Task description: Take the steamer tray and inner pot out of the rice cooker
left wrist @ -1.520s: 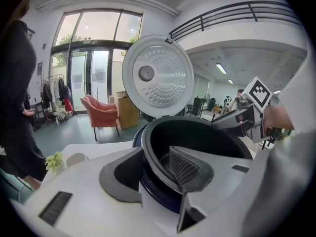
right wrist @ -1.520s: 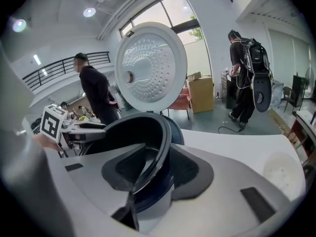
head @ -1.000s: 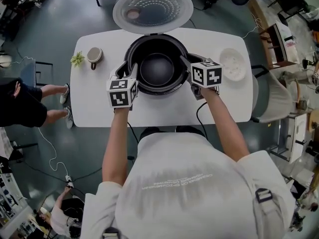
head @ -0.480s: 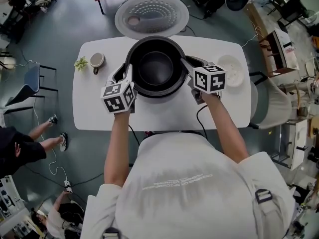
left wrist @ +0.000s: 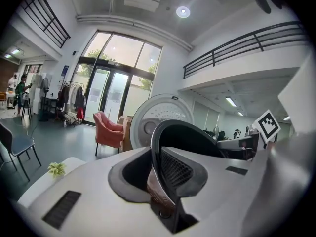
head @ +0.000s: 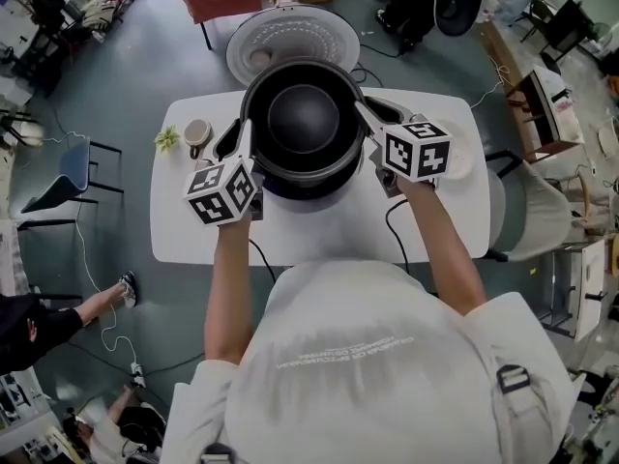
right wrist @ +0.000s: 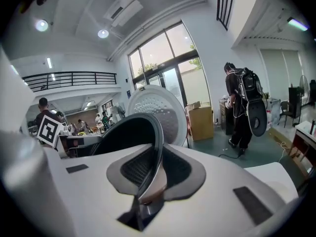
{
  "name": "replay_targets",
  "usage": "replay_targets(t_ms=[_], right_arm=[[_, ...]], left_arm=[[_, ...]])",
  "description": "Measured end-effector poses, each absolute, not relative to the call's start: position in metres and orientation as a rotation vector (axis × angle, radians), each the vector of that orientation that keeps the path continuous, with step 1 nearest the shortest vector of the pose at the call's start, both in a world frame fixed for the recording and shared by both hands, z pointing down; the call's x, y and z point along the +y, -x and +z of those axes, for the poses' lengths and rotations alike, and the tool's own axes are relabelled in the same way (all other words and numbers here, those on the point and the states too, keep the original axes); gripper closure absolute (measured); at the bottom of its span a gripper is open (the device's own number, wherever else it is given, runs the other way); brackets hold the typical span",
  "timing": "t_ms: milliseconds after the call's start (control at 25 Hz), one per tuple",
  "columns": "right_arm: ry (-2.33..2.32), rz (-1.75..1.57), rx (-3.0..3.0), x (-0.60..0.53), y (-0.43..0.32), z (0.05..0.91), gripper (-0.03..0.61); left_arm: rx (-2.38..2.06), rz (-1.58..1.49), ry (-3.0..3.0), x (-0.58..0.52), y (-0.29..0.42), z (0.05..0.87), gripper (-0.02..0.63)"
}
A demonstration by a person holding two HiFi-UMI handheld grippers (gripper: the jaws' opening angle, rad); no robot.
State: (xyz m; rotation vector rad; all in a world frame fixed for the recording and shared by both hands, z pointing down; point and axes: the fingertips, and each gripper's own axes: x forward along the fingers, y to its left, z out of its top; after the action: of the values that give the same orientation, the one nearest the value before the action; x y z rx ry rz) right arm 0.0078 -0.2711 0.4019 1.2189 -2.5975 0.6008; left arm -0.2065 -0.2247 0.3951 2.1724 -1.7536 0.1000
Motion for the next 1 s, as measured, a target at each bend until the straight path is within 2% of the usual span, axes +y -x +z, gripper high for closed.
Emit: replay_targets(t_ms=[560, 1000], right_arm=[[-1.571, 0.598, -2.522, -0.247, -0.094, 0.364, 0.500], [-2.011, 0.682, -2.182, -0.150, -0.222, 0.382, 0.500]], left_arm=[[-1.462, 0.111, -2.461, -0.243, 0.126, 0.358, 0.538], [-0.992, 0.181, -2.650, -0.219, -0.013, 0.376, 0.538]])
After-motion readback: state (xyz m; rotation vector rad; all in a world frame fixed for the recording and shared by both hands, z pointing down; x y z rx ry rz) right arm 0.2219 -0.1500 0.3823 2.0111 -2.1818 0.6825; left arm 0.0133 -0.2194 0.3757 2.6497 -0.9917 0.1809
